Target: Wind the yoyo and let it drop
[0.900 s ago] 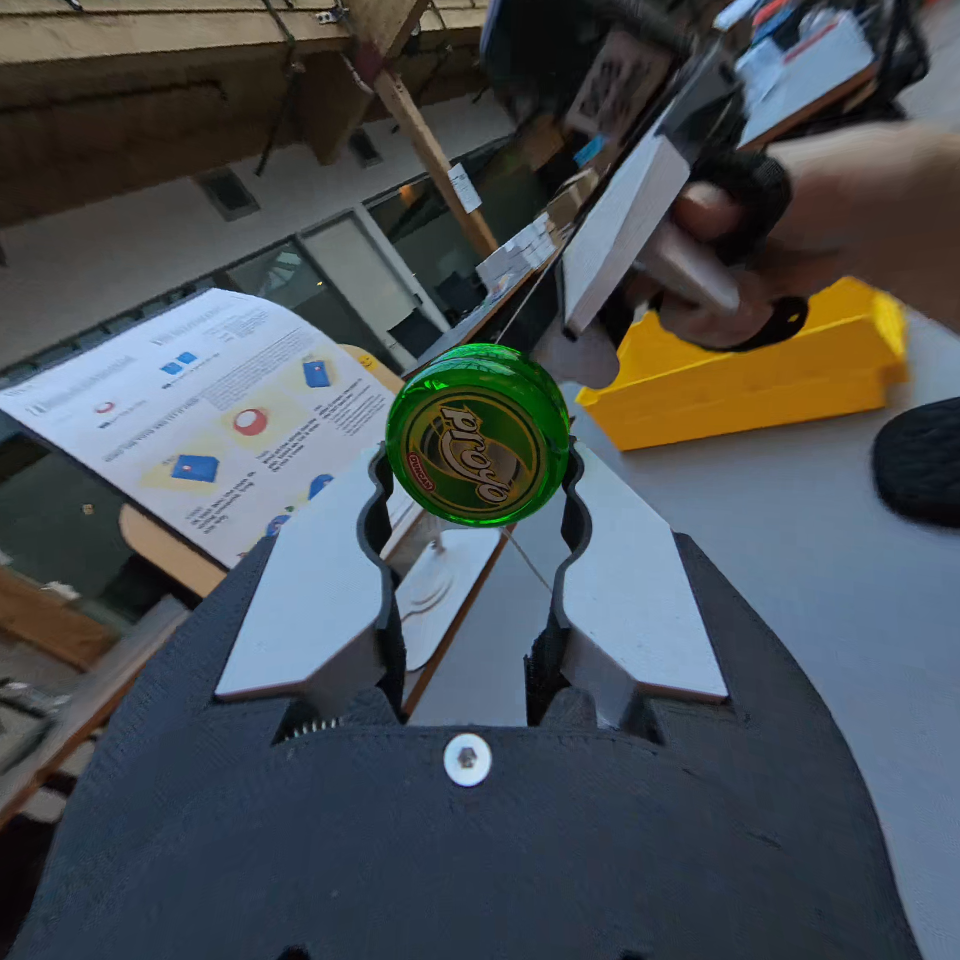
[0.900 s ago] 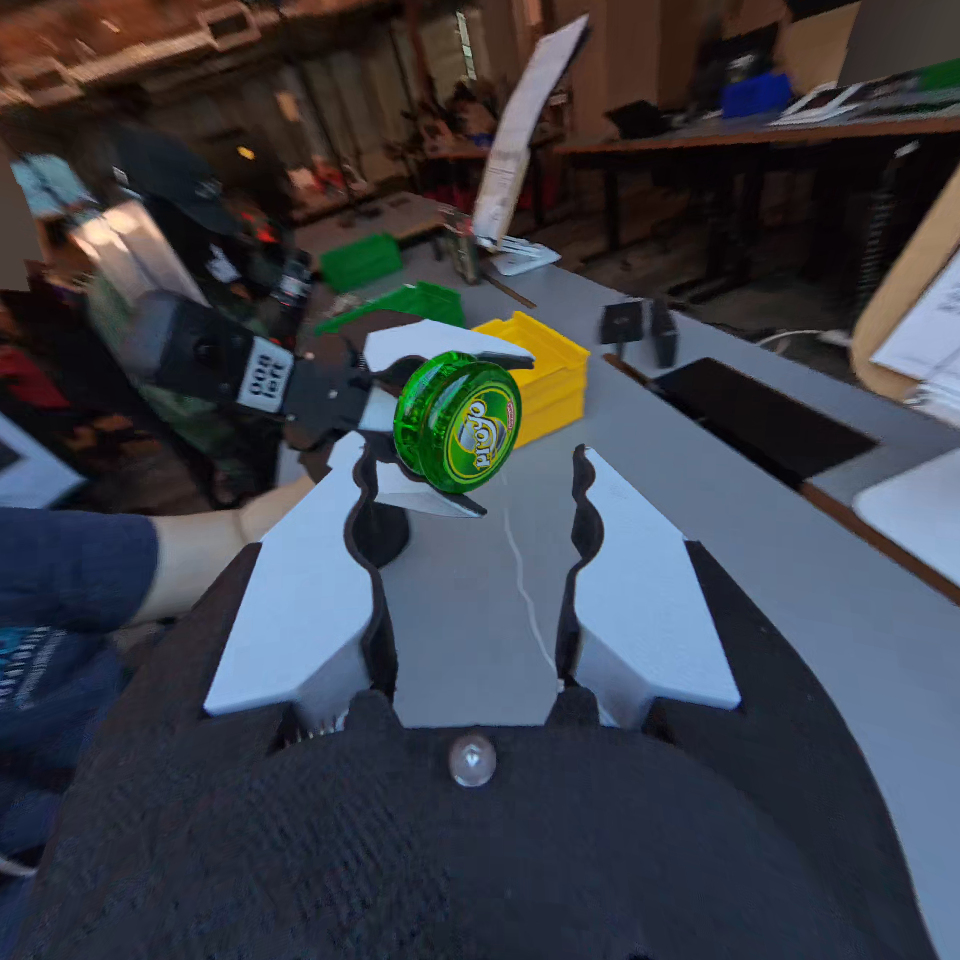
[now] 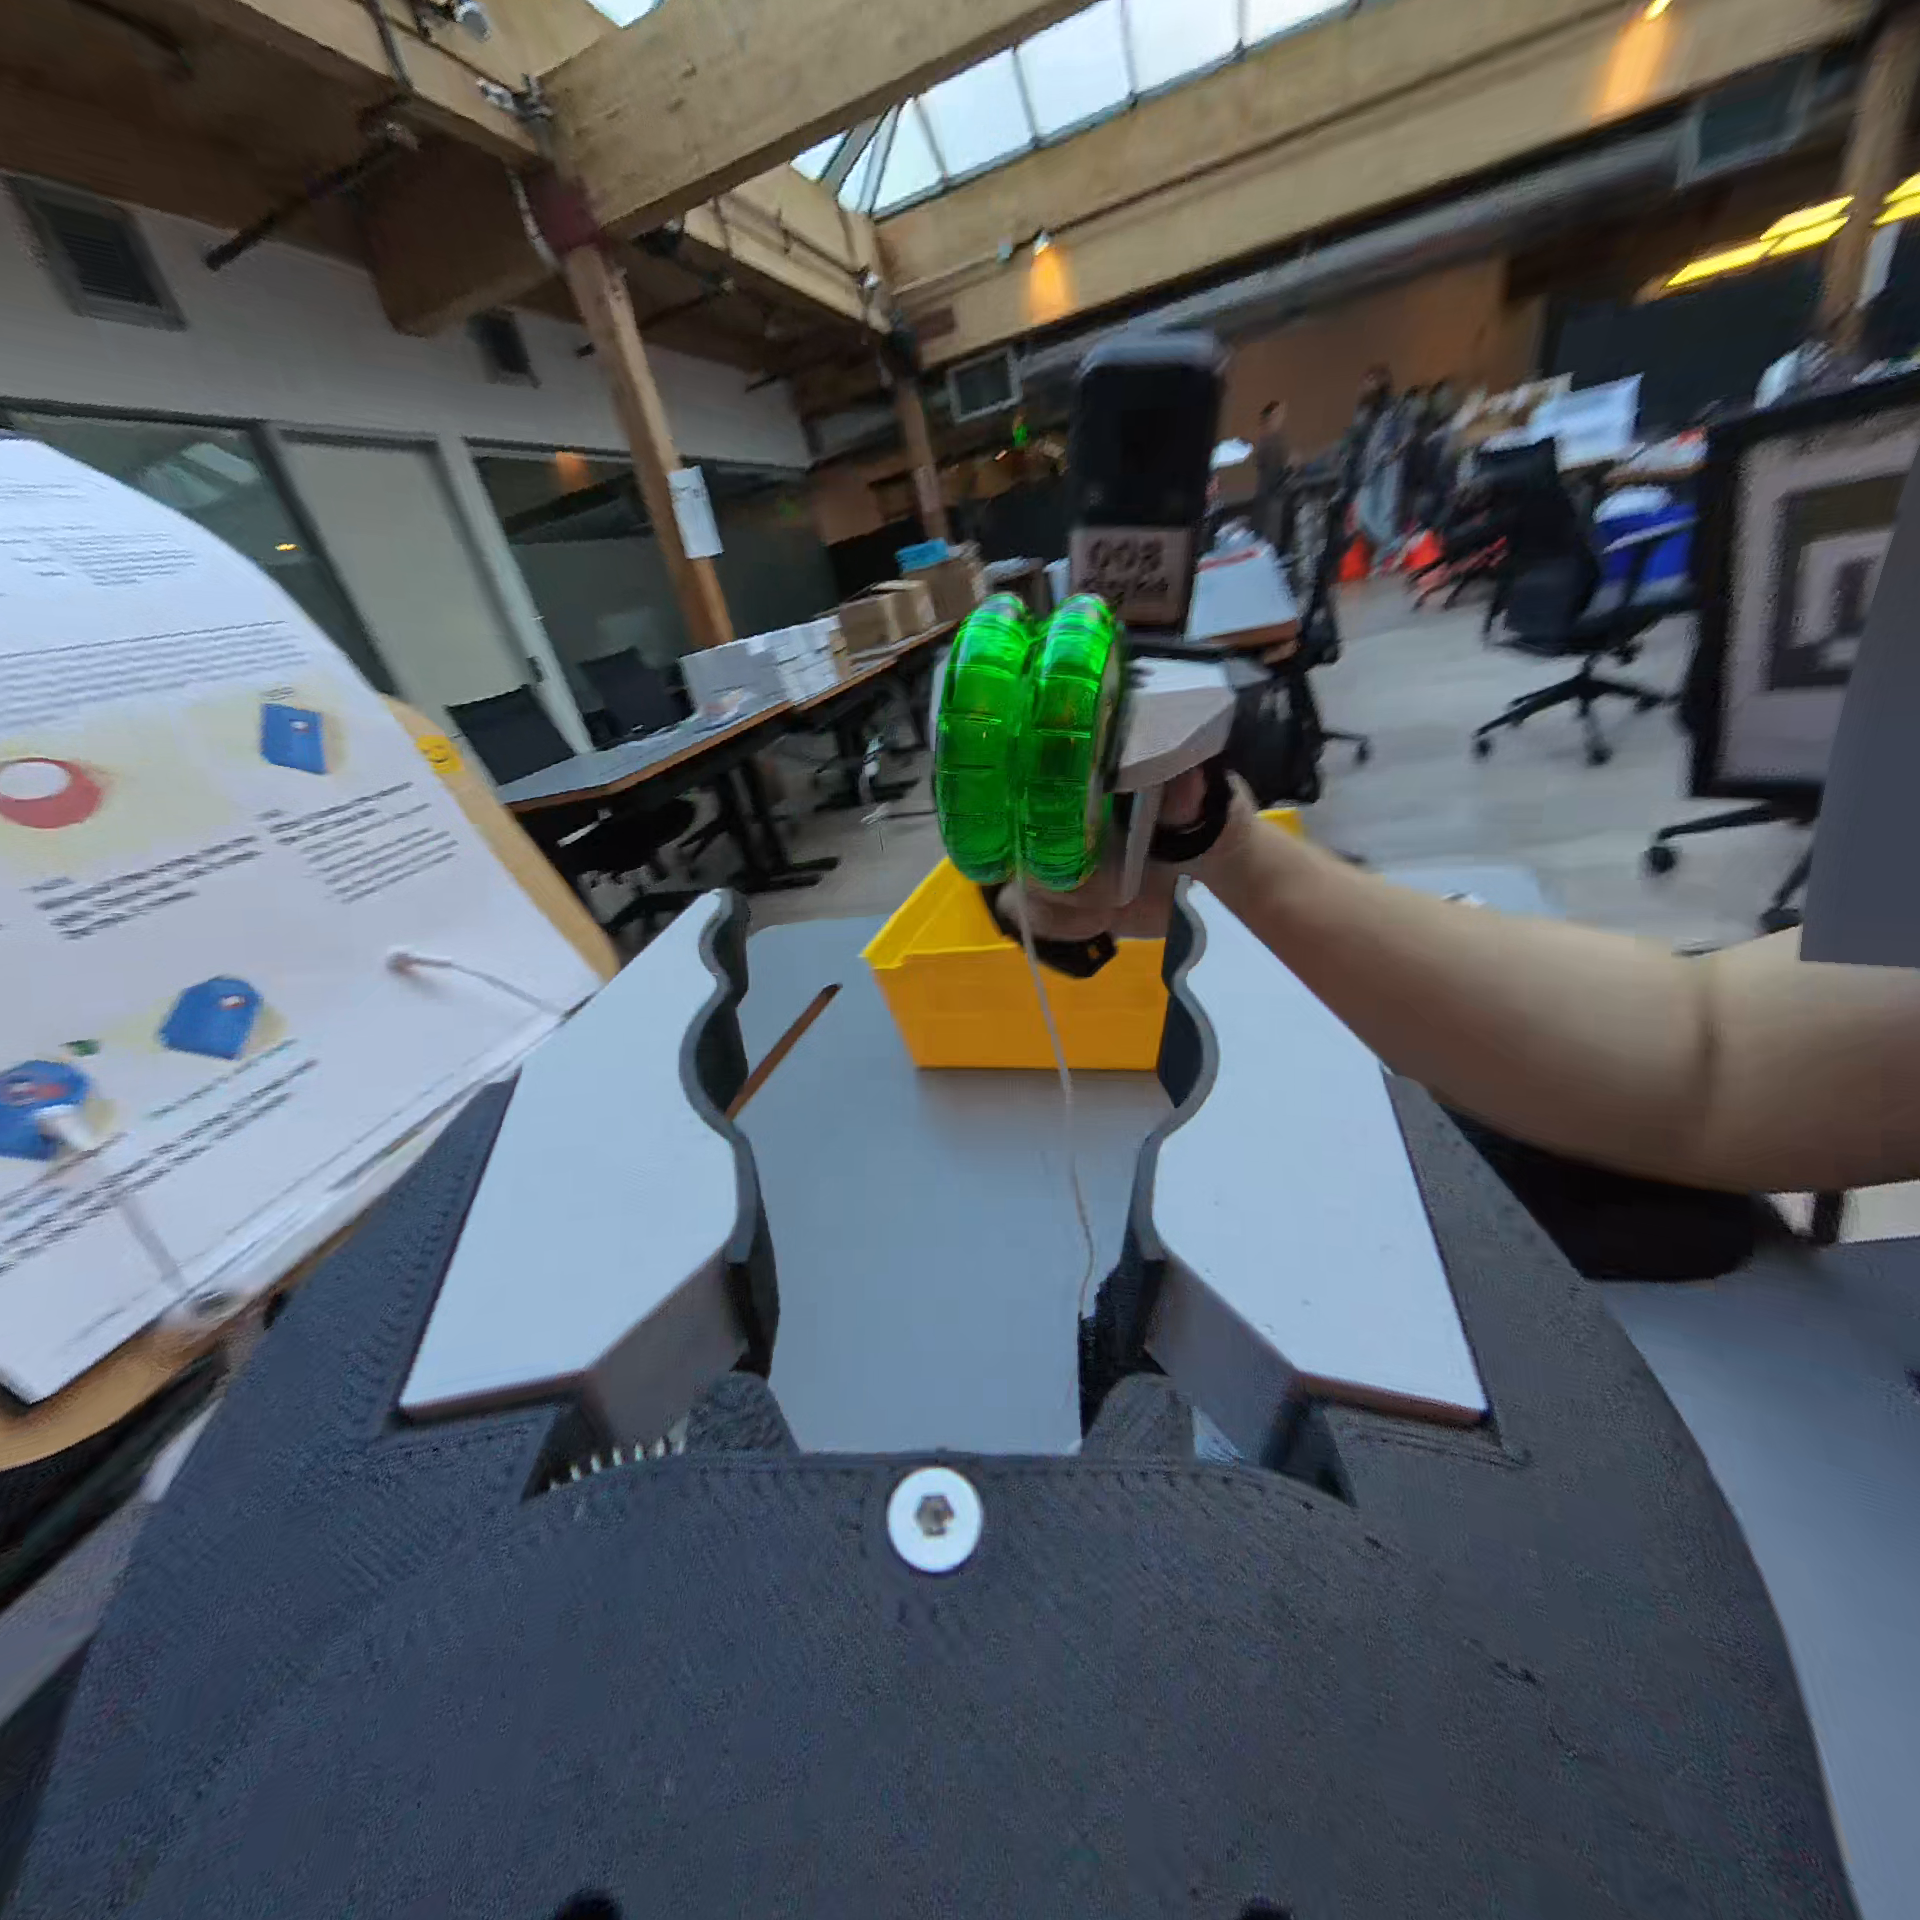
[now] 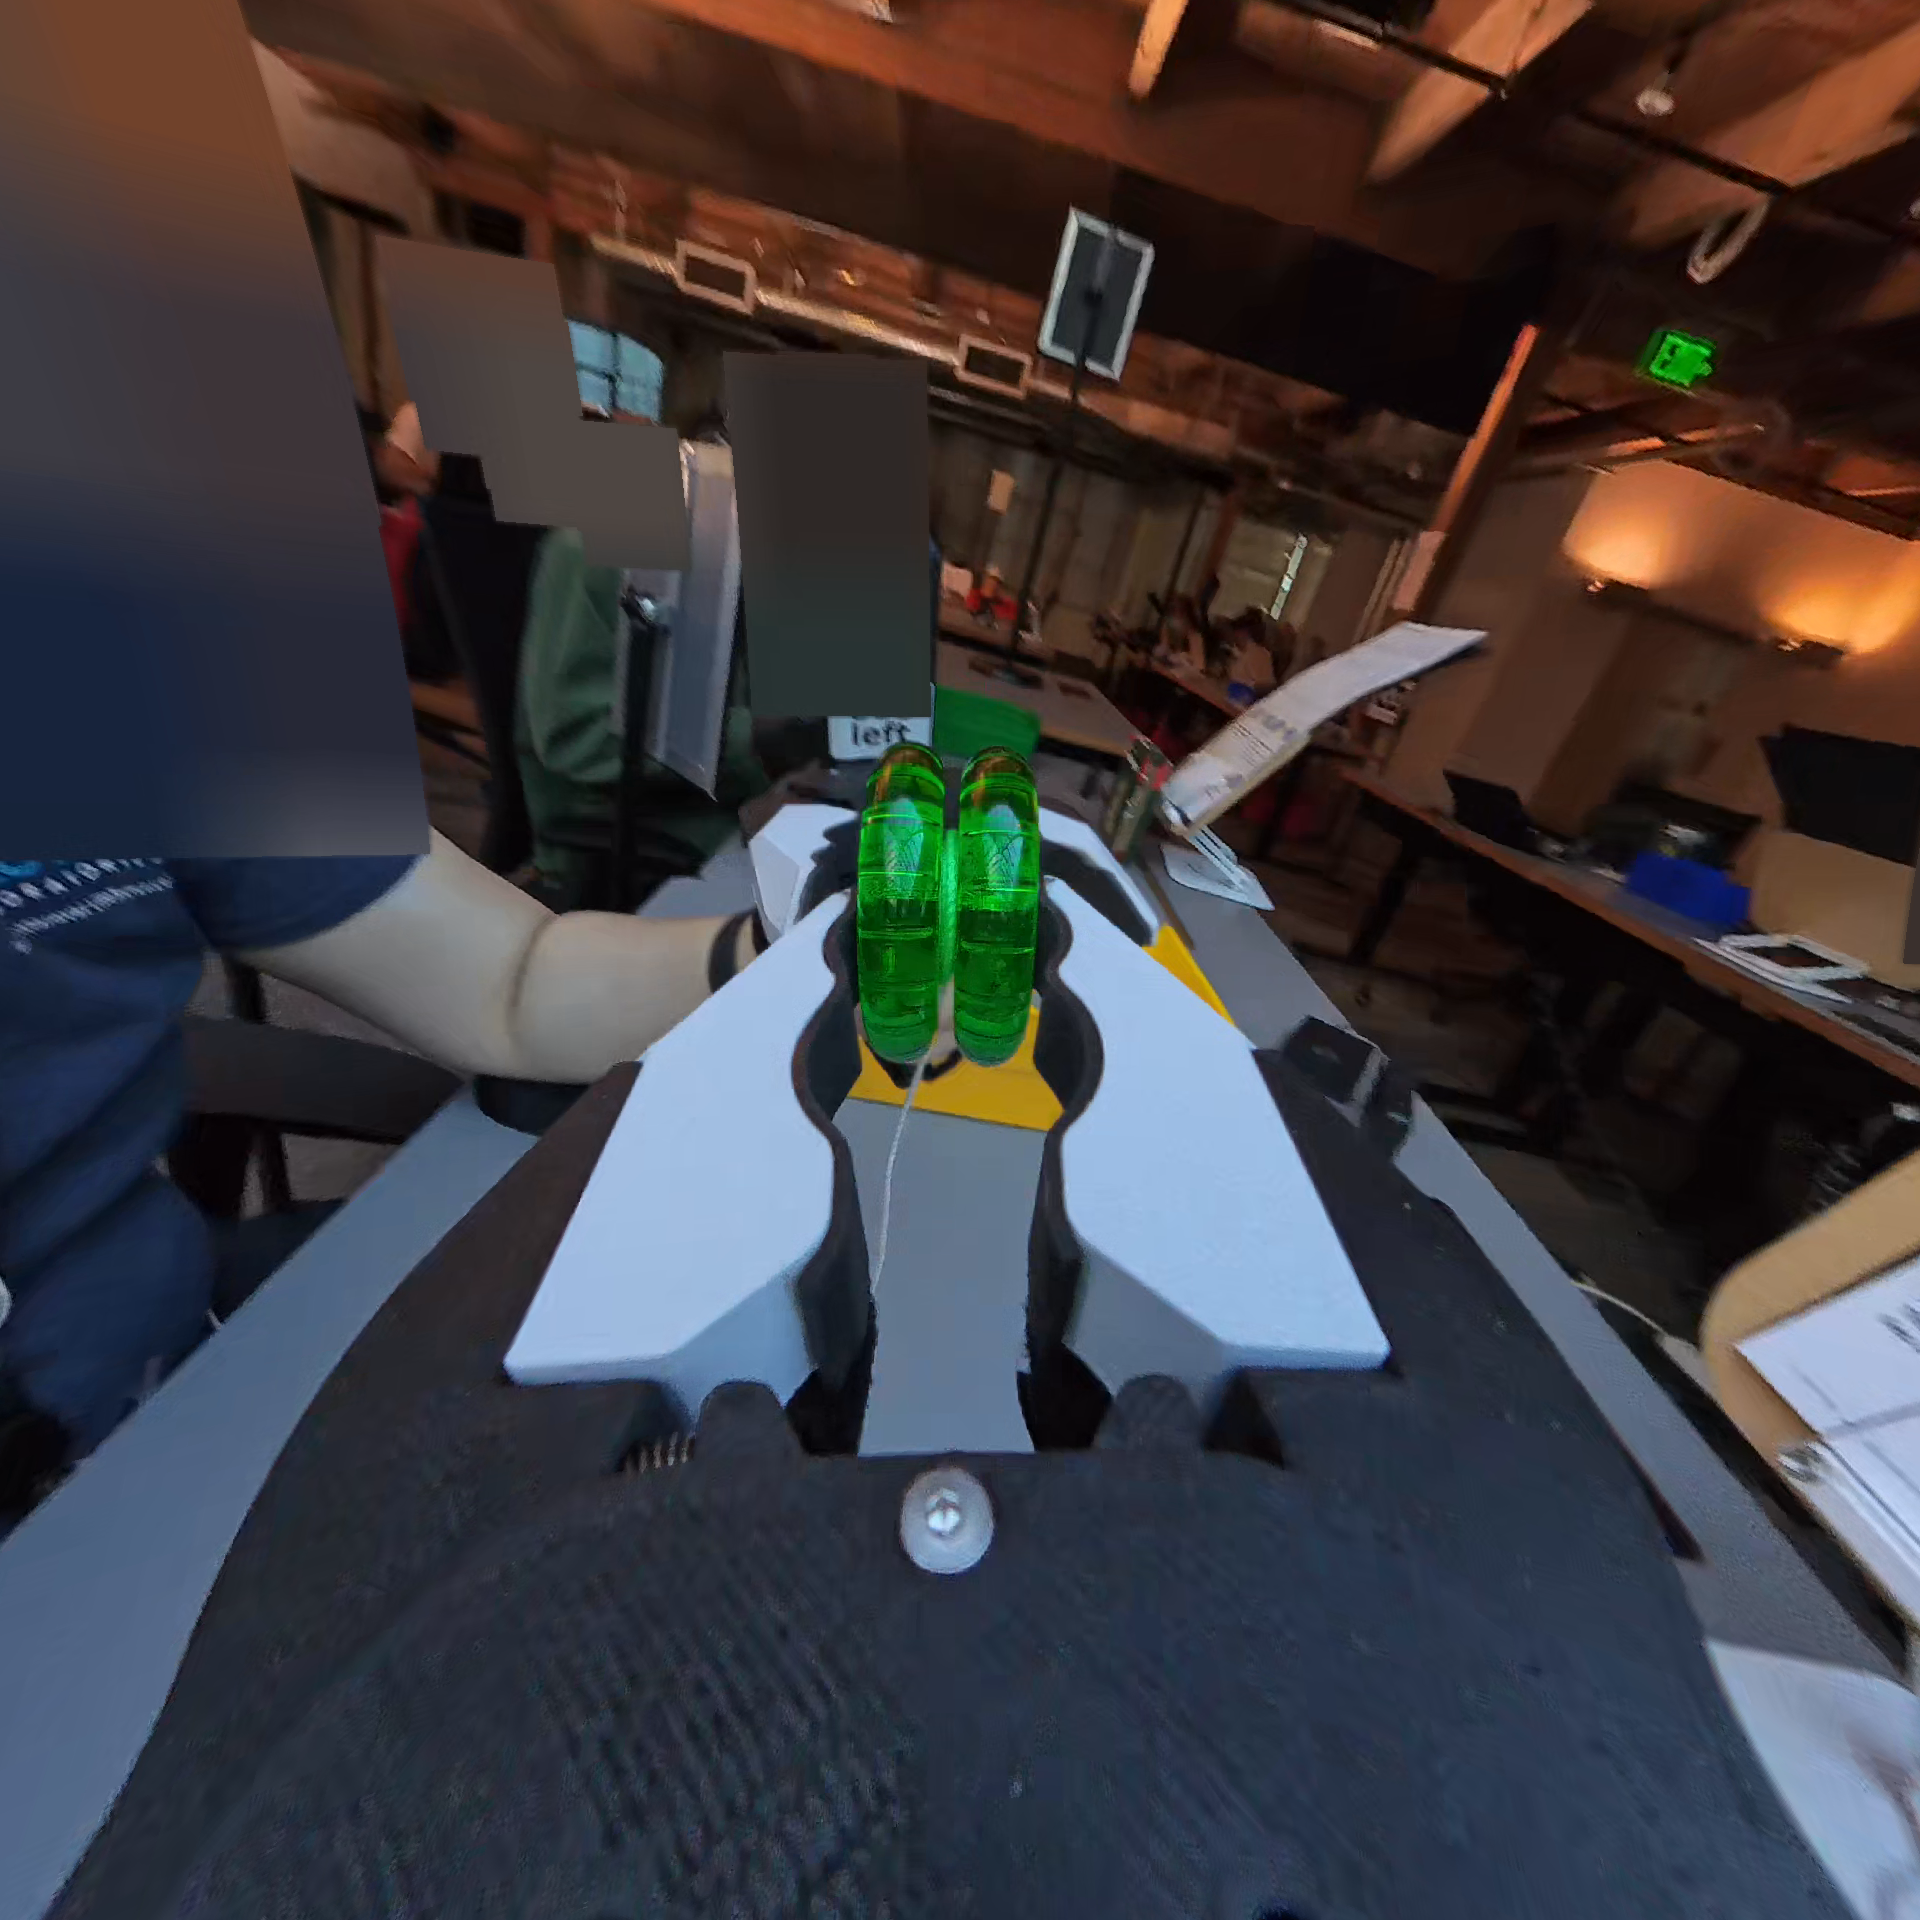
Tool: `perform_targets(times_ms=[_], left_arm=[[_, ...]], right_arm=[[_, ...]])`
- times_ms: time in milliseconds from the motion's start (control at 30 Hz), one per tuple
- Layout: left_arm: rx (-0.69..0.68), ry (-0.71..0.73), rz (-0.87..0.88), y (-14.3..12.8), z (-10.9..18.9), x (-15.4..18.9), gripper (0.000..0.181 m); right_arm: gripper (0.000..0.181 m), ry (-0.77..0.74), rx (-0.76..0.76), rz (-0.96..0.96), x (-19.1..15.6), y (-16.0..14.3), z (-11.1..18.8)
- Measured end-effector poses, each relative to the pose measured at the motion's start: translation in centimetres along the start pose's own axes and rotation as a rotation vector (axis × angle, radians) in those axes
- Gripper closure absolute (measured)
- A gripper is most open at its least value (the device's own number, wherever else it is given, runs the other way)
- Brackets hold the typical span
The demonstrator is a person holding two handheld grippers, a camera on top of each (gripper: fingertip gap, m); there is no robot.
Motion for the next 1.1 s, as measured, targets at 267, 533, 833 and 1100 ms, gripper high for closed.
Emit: perform_targets(times_ms=[267, 533, 833, 1100], left_arm=[[0.029, -0.020, -0.038, 0.0, 0.1, 0.4, 0.153], [-0.407, 0.025, -0.323, -2.8, 1.0, -0.2, 0.153], [-0.433, 0.023, -0.275, -2.8, 1.3, 0.0, 0.121], [-0.301, -0.018, -0.158, -2.4, 1.1, -0.6, 0.152]], right_arm=[[0.153, 0.063, 0.065, -0.035, 0.3, -2.7, -1.2], [0.141, -0.087, -0.337, 0.156, 1.0, -5.8, -1.4], [0.152, -0.102, -0.264, 0.295, 0.2, -4.2, -1.4], [0.142, -0.019, -0.077, -0.057, 1.3, -5.1, -2.1]])
Point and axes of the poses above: each gripper's, where its closed fingertips meet, z back along the fingers, y out of its top, x = y × z across the jaws, the point moved 5 cm from there along z, back along the fingers, and after that the axes turned 2 degrees about x, right-handed, at the moved point
